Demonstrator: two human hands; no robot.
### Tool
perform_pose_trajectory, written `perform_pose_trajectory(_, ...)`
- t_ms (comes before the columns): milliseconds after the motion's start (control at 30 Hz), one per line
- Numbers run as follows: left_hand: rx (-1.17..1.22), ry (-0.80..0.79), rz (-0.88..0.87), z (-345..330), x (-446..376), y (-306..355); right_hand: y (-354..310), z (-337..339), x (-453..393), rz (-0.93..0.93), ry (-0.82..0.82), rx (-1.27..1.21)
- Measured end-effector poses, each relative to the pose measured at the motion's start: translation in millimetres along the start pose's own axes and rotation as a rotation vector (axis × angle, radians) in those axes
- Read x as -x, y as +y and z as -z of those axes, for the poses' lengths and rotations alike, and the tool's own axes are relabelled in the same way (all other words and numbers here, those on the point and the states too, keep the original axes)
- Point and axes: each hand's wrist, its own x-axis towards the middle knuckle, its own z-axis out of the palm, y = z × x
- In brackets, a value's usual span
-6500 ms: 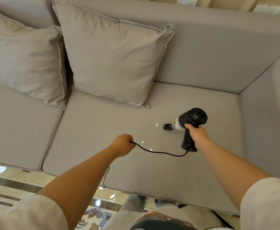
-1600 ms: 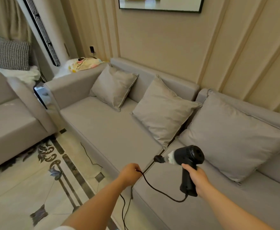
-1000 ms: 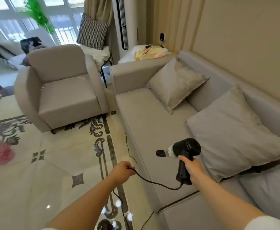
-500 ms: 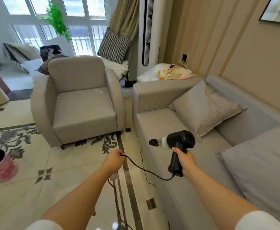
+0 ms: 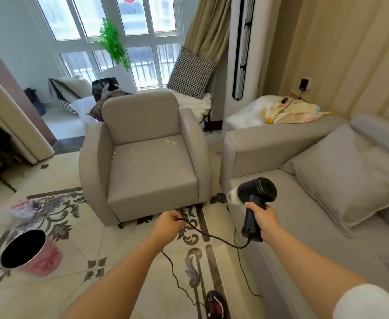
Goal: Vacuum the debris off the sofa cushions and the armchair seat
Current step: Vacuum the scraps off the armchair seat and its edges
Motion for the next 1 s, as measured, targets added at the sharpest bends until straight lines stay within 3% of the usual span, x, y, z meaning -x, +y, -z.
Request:
perform_pose_trajectory(267, 0.038, 0.029, 0.078, 58, -139, 20, -71, -119, -115, -0.01, -0.121, 0.068)
perform_pose_trajectory(567, 0.09, 0.025, 0.199, 122, -252, -26, -105, -245, -183, -0.03, -0.152, 0.194)
perform_pose_trajectory(733, 0.105, -0.091, 0.254, 171, -324, -60, -118, -329, -215, -0.018, -0.091, 0.204)
perform_pose_trajectory(1000, 0.036, -0.134, 0.151, 278, -428, -62, -157, -436, -254, -0.012, -0.052, 0.224)
